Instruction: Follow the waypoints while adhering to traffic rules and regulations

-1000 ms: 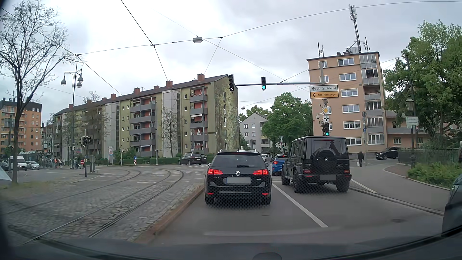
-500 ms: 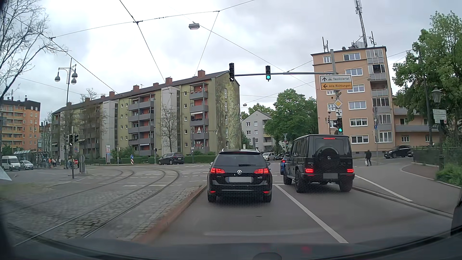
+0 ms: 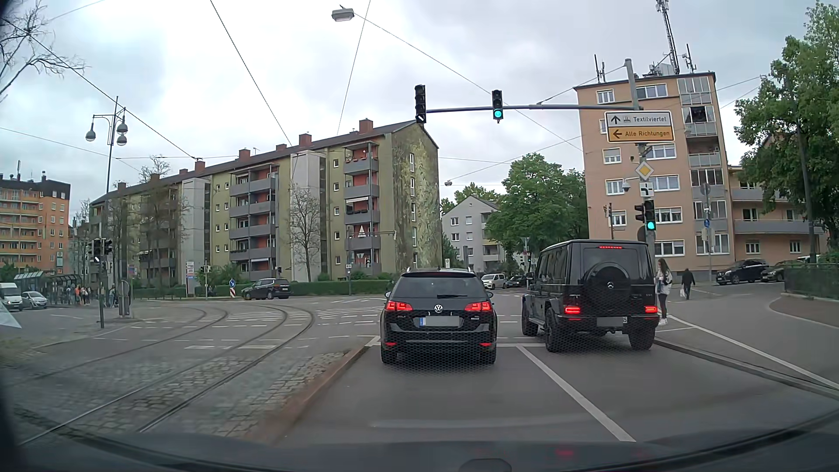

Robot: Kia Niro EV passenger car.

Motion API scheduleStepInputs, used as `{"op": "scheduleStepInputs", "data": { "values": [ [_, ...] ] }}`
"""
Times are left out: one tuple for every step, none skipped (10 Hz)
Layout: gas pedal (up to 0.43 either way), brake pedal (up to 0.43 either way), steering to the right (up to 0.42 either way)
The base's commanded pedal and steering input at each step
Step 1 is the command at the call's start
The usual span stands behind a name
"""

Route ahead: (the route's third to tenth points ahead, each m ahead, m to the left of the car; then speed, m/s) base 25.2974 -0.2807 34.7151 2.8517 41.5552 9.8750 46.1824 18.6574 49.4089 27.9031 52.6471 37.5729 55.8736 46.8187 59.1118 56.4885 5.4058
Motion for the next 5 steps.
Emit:
{"op": "scheduleStepInputs", "data": {
  "values": [
    [0.248, 0.0, -0.016],
    [0.248, 0.0, -0.014],
    [0.248, 0.0, -0.01],
    [0.189, 0.0, -0.005],
    [0.138, 0.0, -0.005]
  ]
}}
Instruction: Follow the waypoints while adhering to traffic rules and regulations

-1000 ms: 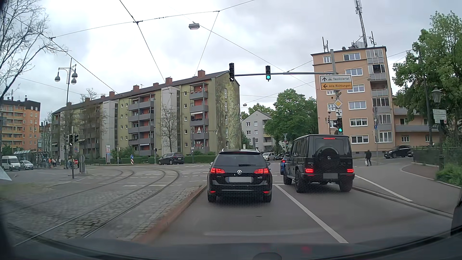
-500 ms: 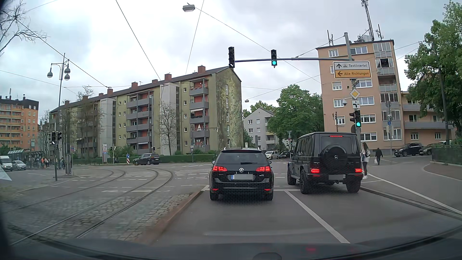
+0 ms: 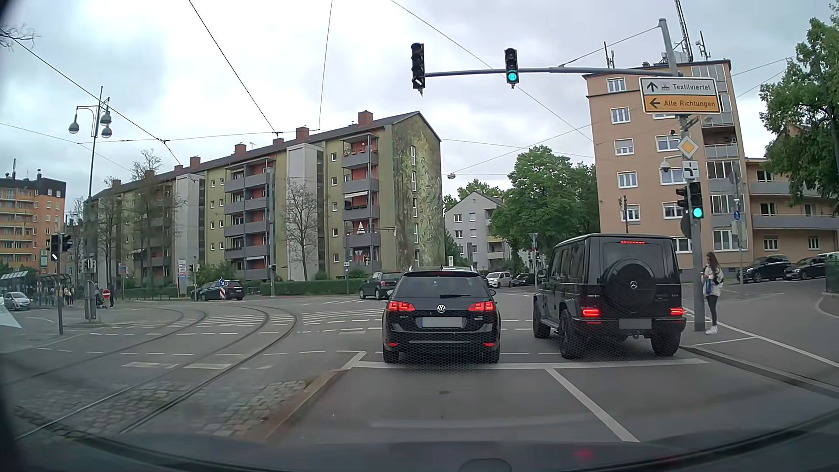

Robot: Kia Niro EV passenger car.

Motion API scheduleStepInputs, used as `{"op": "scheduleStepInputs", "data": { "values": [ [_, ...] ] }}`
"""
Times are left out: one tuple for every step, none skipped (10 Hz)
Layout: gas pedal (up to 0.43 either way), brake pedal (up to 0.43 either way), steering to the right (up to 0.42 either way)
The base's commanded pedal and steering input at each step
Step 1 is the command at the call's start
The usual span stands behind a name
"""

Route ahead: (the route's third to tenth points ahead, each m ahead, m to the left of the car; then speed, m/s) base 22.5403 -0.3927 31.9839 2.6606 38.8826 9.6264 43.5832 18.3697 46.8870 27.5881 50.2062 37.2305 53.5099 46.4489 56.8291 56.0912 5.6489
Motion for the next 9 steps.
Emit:
{"op": "scheduleStepInputs", "data": {
  "values": [
    [0.079, 0.0, -0.005],
    [0.079, 0.0, -0.005],
    [0.079, 0.0, -0.005],
    [0.11, 0.0, -0.005],
    [0.118, 0.0, -0.006],
    [0.13, 0.0, -0.007],
    [0.177, 0.0, -0.009],
    [0.24, 0.0, -0.009],
    [0.24, 0.0, -0.009]
  ]
}}
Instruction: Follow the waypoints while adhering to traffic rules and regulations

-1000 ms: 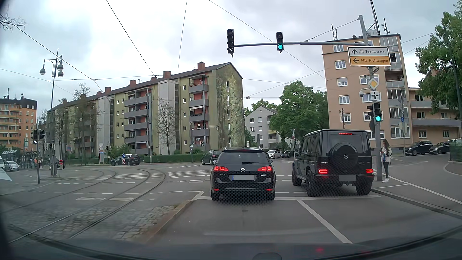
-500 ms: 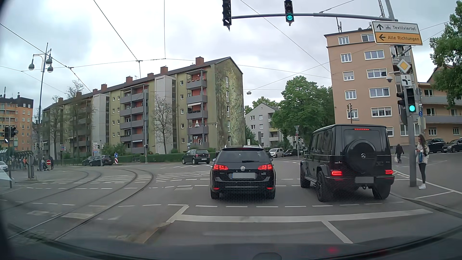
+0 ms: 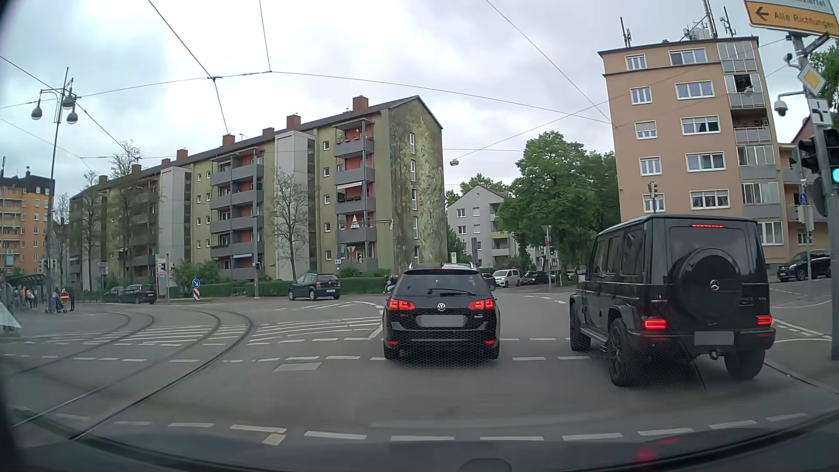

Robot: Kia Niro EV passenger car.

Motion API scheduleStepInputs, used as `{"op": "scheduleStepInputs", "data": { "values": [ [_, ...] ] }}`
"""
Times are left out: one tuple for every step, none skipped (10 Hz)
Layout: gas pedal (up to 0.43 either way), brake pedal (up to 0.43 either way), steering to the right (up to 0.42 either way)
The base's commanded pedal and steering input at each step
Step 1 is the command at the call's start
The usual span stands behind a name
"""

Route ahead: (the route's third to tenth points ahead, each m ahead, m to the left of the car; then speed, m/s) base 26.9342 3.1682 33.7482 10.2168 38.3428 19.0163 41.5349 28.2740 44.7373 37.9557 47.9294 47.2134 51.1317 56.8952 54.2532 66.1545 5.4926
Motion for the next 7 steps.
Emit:
{"op": "scheduleStepInputs", "data": {
  "values": [
    [0.24, 0.0, -0.009],
    [0.24, 0.0, -0.009],
    [0.24, 0.0, -0.009],
    [0.24, 0.0, -0.008],
    [0.24, 0.0, -0.008],
    [0.24, 0.0, -0.008],
    [0.24, 0.0, -0.008]
  ]
}}
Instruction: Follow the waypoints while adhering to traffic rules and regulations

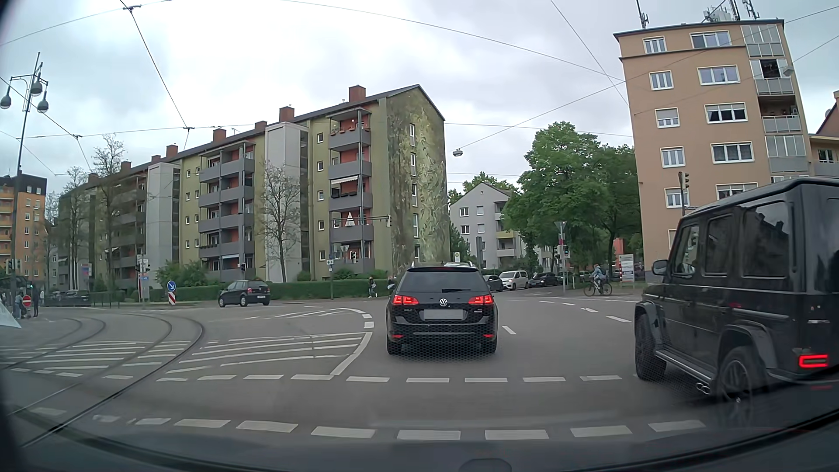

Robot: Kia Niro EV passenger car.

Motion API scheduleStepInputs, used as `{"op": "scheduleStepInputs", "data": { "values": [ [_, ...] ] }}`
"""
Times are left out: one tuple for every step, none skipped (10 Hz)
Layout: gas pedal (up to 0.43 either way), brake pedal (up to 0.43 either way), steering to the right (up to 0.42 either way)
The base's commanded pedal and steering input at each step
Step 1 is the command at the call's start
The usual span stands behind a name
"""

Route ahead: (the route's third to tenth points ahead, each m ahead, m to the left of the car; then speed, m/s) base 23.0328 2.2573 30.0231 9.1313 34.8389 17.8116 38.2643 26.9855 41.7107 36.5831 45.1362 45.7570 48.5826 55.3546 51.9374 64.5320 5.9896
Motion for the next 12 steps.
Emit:
{"op": "scheduleStepInputs", "data": {
  "values": [
    [0.24, 0.0, -0.008],
    [0.24, 0.0, -0.008],
    [0.24, 0.0, -0.008],
    [0.24, 0.0, -0.008],
    [0.24, 0.0, -0.008],
    [0.24, 0.0, -0.008],
    [0.24, 0.0, -0.008],
    [0.24, 0.0, -0.008],
    [0.24, 0.0, -0.009],
    [0.228, 0.0, -0.012],
    [0.209, 0.0, -0.016],
    [0.209, 0.0, -0.021]
  ]
}}
